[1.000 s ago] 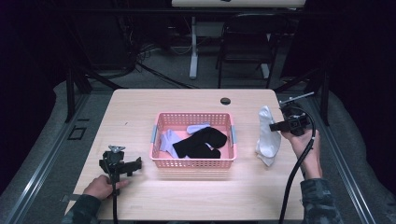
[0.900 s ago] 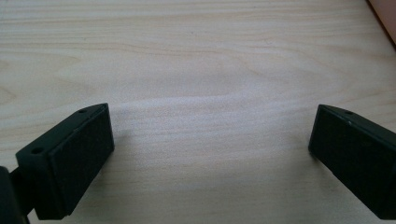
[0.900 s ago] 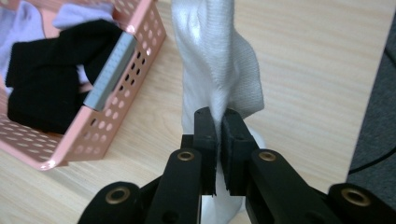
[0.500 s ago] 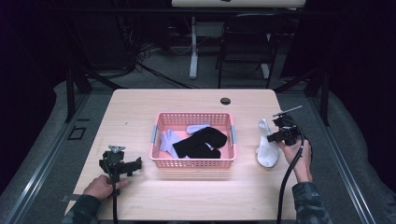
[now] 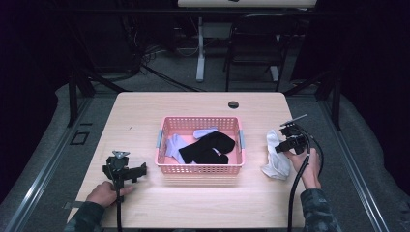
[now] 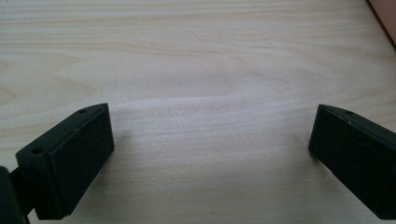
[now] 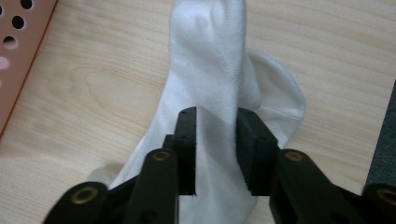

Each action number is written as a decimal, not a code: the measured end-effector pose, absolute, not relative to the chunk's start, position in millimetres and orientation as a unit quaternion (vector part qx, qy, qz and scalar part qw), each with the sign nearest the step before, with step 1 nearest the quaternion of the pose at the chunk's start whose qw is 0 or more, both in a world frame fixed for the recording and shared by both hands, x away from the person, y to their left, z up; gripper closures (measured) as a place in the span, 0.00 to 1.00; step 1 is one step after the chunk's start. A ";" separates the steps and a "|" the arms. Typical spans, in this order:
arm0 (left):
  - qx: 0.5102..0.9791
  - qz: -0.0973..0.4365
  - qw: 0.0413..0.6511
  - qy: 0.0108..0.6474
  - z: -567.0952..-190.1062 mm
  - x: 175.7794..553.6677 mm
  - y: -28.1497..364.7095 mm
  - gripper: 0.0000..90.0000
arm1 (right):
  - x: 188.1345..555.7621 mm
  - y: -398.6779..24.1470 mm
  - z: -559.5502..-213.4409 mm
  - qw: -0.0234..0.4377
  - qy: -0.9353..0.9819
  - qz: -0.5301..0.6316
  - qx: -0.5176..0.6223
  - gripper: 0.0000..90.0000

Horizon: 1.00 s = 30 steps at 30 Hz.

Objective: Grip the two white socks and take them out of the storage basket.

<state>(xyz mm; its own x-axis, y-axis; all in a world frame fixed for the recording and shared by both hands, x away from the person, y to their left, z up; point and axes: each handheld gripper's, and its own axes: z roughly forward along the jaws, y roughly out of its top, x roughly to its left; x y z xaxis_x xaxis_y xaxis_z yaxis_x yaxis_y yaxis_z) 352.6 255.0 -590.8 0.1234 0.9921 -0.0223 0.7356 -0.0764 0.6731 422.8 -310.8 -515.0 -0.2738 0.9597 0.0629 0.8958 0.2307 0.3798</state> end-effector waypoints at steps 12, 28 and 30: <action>0.696 0.231 0.277 0.620 -590.8 352.6 255.0 0.00 | 403.4 -309.6 -484.2 0.124 0.775 0.201 0.586 0.17; 0.696 0.231 0.277 0.620 -590.8 352.6 255.0 0.00 | 340.9 -312.0 -450.9 0.146 0.787 0.246 0.546 0.04; 0.696 0.231 0.278 0.620 -590.8 352.6 255.0 0.00 | 334.3 -315.2 -453.4 0.148 0.786 0.244 0.548 0.04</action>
